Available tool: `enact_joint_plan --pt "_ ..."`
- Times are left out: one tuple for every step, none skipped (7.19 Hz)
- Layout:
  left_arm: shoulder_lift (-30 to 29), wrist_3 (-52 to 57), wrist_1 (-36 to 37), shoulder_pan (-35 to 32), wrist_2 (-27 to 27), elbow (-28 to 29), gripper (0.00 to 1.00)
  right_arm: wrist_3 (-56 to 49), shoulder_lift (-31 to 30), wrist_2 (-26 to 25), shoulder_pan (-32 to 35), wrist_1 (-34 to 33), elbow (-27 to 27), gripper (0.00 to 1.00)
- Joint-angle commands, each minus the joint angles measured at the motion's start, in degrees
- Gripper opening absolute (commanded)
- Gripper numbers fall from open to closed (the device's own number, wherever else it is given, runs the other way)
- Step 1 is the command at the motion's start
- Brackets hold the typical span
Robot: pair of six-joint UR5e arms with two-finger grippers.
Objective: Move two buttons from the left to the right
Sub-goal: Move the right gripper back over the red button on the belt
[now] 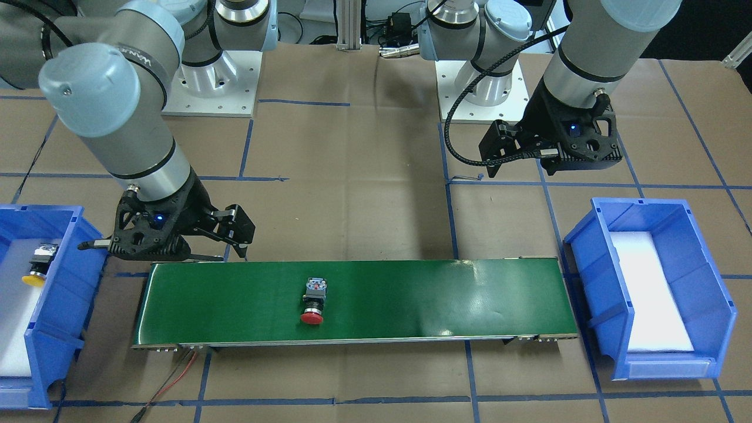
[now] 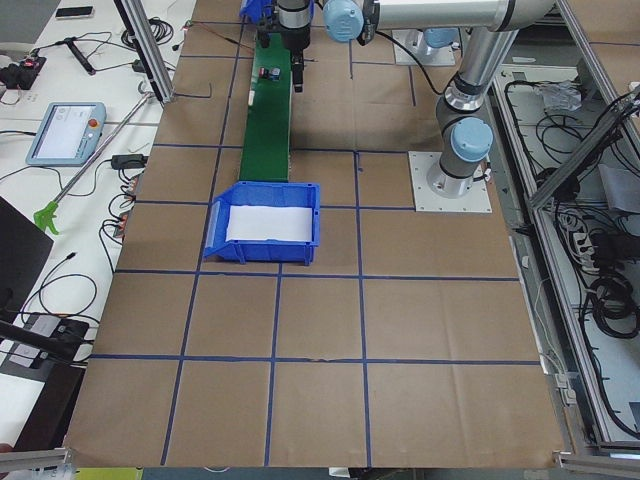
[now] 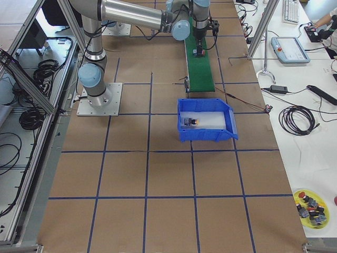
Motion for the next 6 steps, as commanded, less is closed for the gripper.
enact_joint_plan --pt "0.06 0.00 0.00 0.00 0.00 0.00 1.00 1.66 3.04 0.13 0.62 -1.00 0.06 0.99" --pt "-0.03 0.00 0.00 0.00 0.00 -0.09 1.00 1.75 4.01 0.13 0.71 -3.35 0.06 0.99" --pt "-0.03 0.00 0.00 0.00 0.00 0.00 1.00 3.40 5.06 0.13 0.97 -5.11 -0.02 0.99" --pt "-0.03 0.00 0.00 0.00 0.00 -0.09 1.00 5.51 6.90 0.13 1.76 -6.09 -0.46 0.98" --pt "-0.03 0.00 0.00 0.00 0.00 -0.09 1.00 5.88 8.57 0.13 2.20 -7.14 -2.12 0.98" --pt "-0.12 0.00 0.00 0.00 0.00 -0.09 1.00 6.92 10.50 0.13 2.64 -7.15 -4.05 0.98"
